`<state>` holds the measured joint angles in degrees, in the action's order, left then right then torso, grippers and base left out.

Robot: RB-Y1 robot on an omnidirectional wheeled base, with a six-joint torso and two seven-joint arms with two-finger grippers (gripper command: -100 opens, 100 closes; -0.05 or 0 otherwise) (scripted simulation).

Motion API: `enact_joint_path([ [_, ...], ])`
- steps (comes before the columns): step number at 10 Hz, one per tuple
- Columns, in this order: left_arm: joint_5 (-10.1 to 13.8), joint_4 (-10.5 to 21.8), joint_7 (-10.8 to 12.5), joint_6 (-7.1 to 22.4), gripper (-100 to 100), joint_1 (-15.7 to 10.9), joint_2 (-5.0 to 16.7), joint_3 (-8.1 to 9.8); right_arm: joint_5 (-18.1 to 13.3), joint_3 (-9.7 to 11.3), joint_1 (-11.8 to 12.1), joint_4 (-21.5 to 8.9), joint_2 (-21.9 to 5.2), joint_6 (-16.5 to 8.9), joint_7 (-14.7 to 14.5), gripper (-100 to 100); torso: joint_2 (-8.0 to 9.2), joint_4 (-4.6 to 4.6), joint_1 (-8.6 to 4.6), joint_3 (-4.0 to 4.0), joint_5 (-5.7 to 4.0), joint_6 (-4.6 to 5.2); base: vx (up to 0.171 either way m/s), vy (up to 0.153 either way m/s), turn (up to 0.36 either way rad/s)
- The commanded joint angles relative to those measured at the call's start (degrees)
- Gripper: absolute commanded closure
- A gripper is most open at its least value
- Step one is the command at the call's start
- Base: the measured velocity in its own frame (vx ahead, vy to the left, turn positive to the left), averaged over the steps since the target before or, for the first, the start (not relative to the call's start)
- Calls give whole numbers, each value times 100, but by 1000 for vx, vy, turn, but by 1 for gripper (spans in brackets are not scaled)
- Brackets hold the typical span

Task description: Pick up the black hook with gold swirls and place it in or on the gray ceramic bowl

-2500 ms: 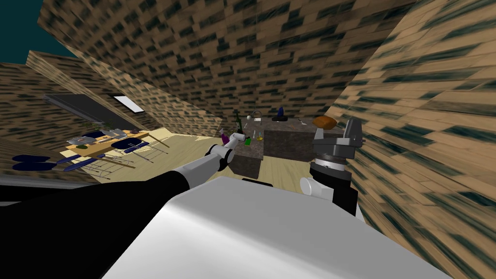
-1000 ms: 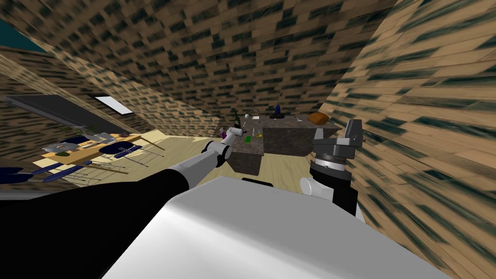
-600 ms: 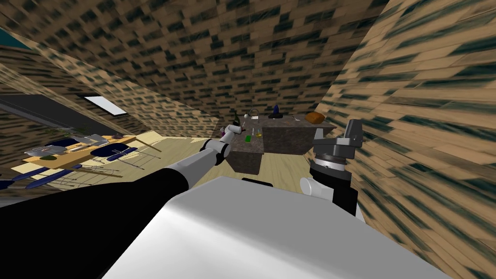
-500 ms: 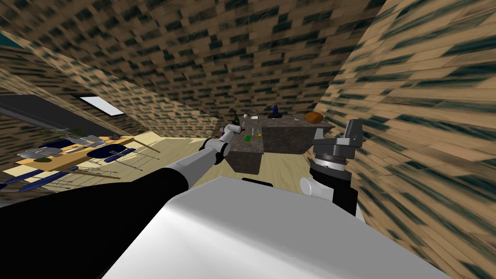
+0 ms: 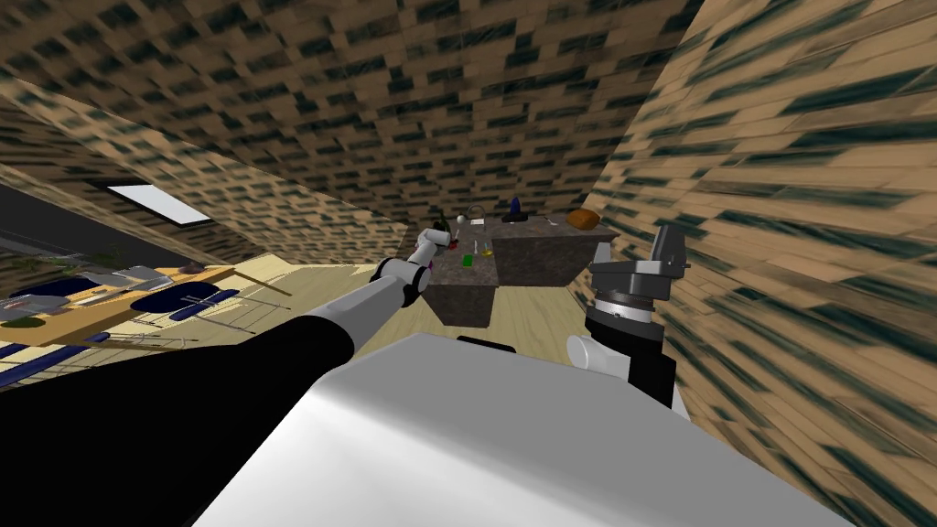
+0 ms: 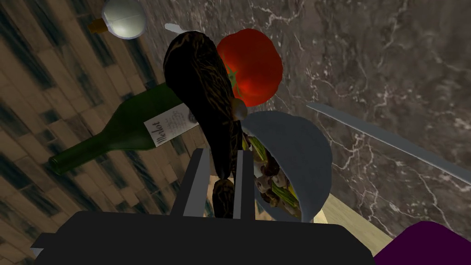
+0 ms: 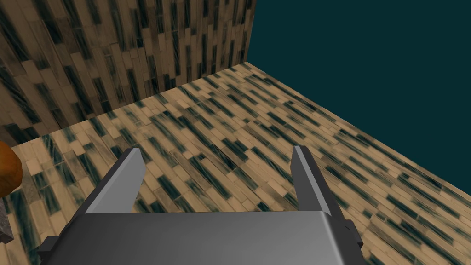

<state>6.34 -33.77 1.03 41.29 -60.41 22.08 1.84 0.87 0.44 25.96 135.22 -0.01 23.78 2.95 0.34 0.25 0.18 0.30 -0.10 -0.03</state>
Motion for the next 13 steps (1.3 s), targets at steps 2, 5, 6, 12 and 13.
enact_joint_path([
  [2,48,235,-68,176,100,-289,155,8,0,0,1,0,0,0,0,0,-2,-3,4,-2,2,-6,-16,92,-105],
  [5,95,316,17,439,100,-440,262,46,0,-1,1,0,0,0,0,0,-10,-7,17,-8,6,-8,-9,116,-100],
  [6,114,352,67,536,100,-492,293,65,0,-1,1,0,0,0,0,0,-13,-7,19,-10,6,-10,12,117,-100],
  [12,245,663,523,1198,100,-794,454,232,0,-1,2,0,-1,0,0,0,-41,-14,36,-26,10,-6,33,145,-114],
  [13,268,719,604,1308,100,-839,478,263,0,-1,2,0,-1,0,0,0,-41,-17,36,-28,11,-12,46,166,-78],
])
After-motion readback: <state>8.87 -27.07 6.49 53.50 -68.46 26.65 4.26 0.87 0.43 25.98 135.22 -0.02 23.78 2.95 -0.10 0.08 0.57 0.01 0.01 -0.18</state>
